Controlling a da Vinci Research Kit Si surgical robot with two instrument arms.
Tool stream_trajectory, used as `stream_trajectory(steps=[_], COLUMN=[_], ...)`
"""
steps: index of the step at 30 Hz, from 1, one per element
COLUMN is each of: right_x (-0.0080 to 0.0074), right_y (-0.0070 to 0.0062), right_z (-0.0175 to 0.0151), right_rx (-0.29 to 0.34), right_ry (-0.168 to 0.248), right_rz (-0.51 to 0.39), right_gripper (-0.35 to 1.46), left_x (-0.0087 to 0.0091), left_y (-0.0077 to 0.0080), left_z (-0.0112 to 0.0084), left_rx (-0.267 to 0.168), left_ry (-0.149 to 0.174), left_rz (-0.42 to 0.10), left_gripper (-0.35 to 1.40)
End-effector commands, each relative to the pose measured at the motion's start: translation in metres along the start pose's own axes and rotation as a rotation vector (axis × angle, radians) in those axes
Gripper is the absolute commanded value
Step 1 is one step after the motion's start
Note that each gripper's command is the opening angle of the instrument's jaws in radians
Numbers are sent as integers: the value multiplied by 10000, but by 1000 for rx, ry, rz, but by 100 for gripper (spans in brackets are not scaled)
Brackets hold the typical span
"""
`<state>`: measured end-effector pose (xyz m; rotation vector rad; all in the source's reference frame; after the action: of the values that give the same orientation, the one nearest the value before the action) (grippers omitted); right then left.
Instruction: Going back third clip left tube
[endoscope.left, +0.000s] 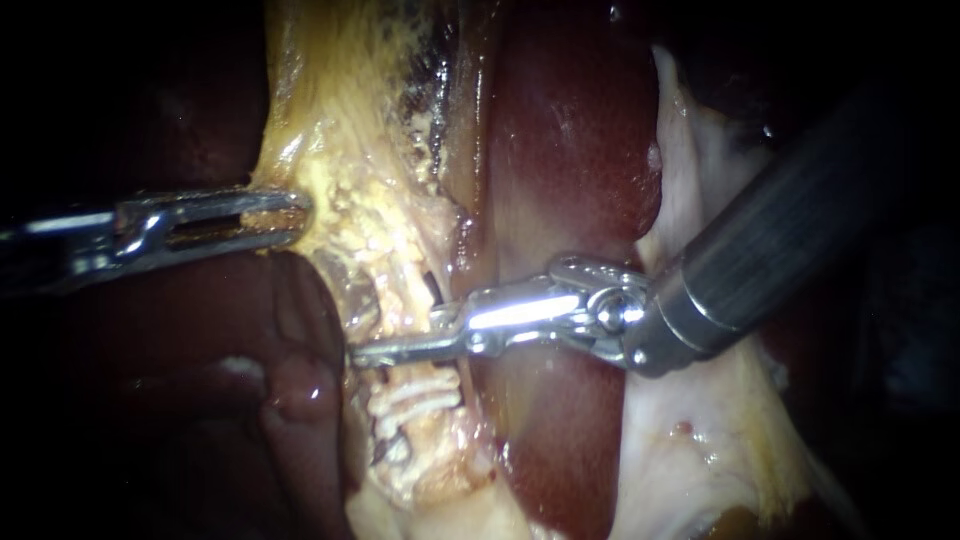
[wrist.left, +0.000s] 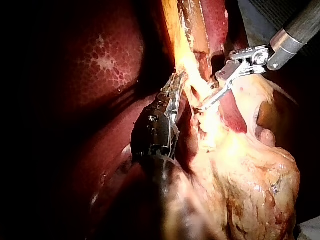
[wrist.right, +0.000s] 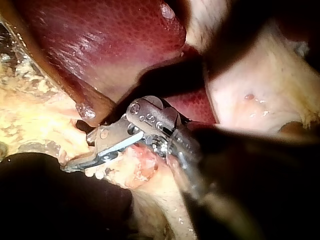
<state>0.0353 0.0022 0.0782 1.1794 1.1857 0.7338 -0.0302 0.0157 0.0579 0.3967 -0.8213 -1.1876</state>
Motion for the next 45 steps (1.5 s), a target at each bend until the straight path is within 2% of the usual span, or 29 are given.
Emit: stream_trajectory(steps=[1, 14, 15, 17, 18, 19, 26, 37, 40, 45], right_x=[0, -3, -3, -4, -4, -4, -9, -18, -15, 1], right_y=[0, 1, 1, 0, -1, -2, -7, -18, -26, -42], right_z=[0, -1, -1, 1, 1, 2, -10, -50, -66, -97], right_rx=[1, -21, -21, -41, -46, -47, -70, -92, -95, -97], right_ry=[0, -14, -14, 0, 3, 2, 2, -6, -10, -15], right_rz=[0, 9, 3, -28, -51, -92, -292, -493, -563, -674], right_gripper=[-35, -34, -5, 37, 55, 58, 60, 60, 60, 60], left_x=[0, -1, -1, -1, -1, -1, -1, -1, -1, -1], left_y=[0, -5, -5, -4, -4, -4, -4, -3, -3, -3], left_z=[0, -4, -4, -4, -4, -4, -4, -5, -5, -5], left_rx=[1, 5, 5, 5, 5, 5, 6, 6, 6, 6], left_ry=[1, 0, 0, 0, 0, 0, 0, 1, 1, 0], left_rz=[0, -2, -2, -2, -1, -1, -1, -1, -1, -1], left_gripper=[-35, -35, -35, -35, -35, -35, -35, -35, -35, -35])
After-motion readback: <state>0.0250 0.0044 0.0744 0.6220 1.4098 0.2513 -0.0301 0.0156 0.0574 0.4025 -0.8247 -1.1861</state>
